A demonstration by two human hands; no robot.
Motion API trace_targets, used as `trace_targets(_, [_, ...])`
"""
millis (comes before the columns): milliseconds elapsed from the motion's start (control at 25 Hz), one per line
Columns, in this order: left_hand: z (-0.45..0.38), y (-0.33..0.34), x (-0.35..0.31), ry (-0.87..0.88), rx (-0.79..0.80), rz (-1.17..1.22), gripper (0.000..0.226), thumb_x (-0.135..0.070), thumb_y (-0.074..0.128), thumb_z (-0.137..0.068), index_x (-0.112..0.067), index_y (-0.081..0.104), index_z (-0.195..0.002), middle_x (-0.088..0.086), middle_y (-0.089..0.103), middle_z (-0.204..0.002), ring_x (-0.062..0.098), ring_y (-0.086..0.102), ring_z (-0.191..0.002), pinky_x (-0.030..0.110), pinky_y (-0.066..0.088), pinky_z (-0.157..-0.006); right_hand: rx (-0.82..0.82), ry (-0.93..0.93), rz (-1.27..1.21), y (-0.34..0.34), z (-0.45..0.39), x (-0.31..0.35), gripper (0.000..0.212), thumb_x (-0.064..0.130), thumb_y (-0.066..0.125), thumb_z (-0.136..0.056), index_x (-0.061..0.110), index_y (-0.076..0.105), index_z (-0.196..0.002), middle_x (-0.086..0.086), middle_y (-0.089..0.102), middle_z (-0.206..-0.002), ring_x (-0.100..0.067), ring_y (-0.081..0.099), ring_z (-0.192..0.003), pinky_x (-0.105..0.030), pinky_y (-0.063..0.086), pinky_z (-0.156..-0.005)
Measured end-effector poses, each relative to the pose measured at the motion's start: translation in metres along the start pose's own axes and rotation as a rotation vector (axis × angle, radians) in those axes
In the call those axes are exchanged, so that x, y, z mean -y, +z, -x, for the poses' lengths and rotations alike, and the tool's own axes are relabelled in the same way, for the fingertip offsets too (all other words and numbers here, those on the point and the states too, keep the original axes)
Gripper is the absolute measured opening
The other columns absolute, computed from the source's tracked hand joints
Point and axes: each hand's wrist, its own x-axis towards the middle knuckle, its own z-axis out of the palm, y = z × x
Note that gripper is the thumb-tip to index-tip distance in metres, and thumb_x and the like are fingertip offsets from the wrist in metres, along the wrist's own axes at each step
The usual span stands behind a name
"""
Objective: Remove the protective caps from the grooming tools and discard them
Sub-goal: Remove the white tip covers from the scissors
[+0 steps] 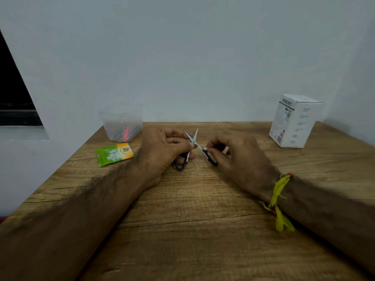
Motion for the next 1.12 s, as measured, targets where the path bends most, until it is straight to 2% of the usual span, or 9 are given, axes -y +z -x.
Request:
trace_targets(80, [0.000,-0.001,0.000,0.003,0.003,0.000,0.026,0.006,0.075,-0.081,0.004,0.067,-0.106,0.015,0.077,-0.086,0.026,0.076,-0.068,0.030,0.059,-0.057,0.012,-0.086,0.062,0.003,-0.002,0.001,0.005,0.018,0.066,-0.094,0.016,0.070,-0.091,0.004,0.066,-0.089,-0.015,0.060,-0.085,-0.040,0.051,-0.077])
trace_targets(240, [0.000,0.000,0.000,0.003,0.005,-0.010,0.026,0.006,0.075,-0.082,0.005,0.067,-0.106,0.016,0.077,-0.086,0.026,0.076,-0.067,0.027,0.058,-0.054,0.080,-0.190,0.153,0.003,-0.001,-0.003,0.008,0.019,0.061,-0.096,0.016,0.067,-0.093,0.001,0.065,-0.093,-0.022,0.061,-0.086,-0.046,0.051,-0.076])
trace_targets(400, [-0.001,-0.001,0.000,0.000,-0.005,0.005,0.026,0.006,0.075,-0.082,0.006,0.067,-0.106,0.015,0.077,-0.085,0.027,0.076,-0.068,0.032,0.061,-0.061,0.107,-0.204,0.174,0.003,-0.003,-0.003,0.009,0.018,0.059,-0.098,0.014,0.067,-0.096,-0.001,0.064,-0.095,-0.025,0.060,-0.087,-0.046,0.050,-0.078])
trace_targets(600, [-0.001,-0.003,0.000,-0.003,-0.008,-0.017,0.025,0.006,0.075,-0.081,0.006,0.067,-0.105,0.016,0.077,-0.085,0.024,0.075,-0.064,0.024,0.057,-0.049,0.165,-0.211,0.164,-0.003,-0.003,-0.005,0.019,0.020,0.054,-0.097,0.012,0.071,-0.099,-0.004,0.066,-0.096,-0.026,0.062,-0.088,-0.039,0.049,-0.079])
trace_targets(680, [-0.002,-0.001,0.001,0.000,-0.003,-0.015,0.025,0.006,0.075,-0.081,0.006,0.067,-0.105,0.015,0.077,-0.085,0.024,0.075,-0.066,0.028,0.058,-0.053,0.176,-0.232,0.163,-0.003,-0.003,-0.005,0.022,0.021,0.052,-0.095,0.010,0.072,-0.099,-0.004,0.067,-0.096,-0.024,0.062,-0.087,-0.038,0.048,-0.077])
trace_targets(840, [-0.002,-0.002,0.002,-0.001,-0.014,-0.002,0.024,0.007,0.076,-0.080,0.006,0.068,-0.103,0.017,0.077,-0.086,0.029,0.076,-0.071,0.055,0.059,-0.081,0.165,-0.214,0.128,-0.003,-0.005,-0.005,0.021,0.021,0.055,-0.095,0.011,0.073,-0.097,-0.003,0.068,-0.092,-0.022,0.062,-0.085,-0.040,0.050,-0.077])
trace_targets(880, [-0.003,-0.001,0.002,0.000,-0.016,0.001,0.023,0.007,0.076,-0.080,0.006,0.068,-0.102,0.017,0.077,-0.085,0.029,0.076,-0.072,0.056,0.059,-0.083,0.167,-0.218,0.119,-0.004,-0.005,-0.006,0.019,0.020,0.057,-0.094,0.010,0.073,-0.096,-0.003,0.068,-0.091,-0.022,0.062,-0.085,-0.040,0.050,-0.076])
trace_targets(1040, [-0.001,-0.002,0.000,-0.003,-0.018,-0.027,0.024,0.006,0.075,-0.081,0.006,0.067,-0.104,0.015,0.077,-0.083,0.023,0.075,-0.064,0.029,0.058,-0.054,0.201,-0.238,0.113,-0.007,-0.004,-0.009,0.014,0.017,0.062,-0.095,0.012,0.074,-0.098,0.000,0.067,-0.093,-0.017,0.060,-0.086,-0.038,0.050,-0.074])
trace_targets(1120, [-0.002,-0.002,0.000,0.000,-0.020,-0.021,0.023,0.007,0.075,-0.081,0.005,0.068,-0.103,0.015,0.077,-0.083,0.023,0.075,-0.064,0.027,0.056,-0.051,0.215,-0.248,0.111,-0.009,-0.003,-0.013,0.013,0.017,0.064,-0.095,0.012,0.075,-0.100,0.000,0.069,-0.094,-0.017,0.061,-0.087,-0.039,0.051,-0.076])
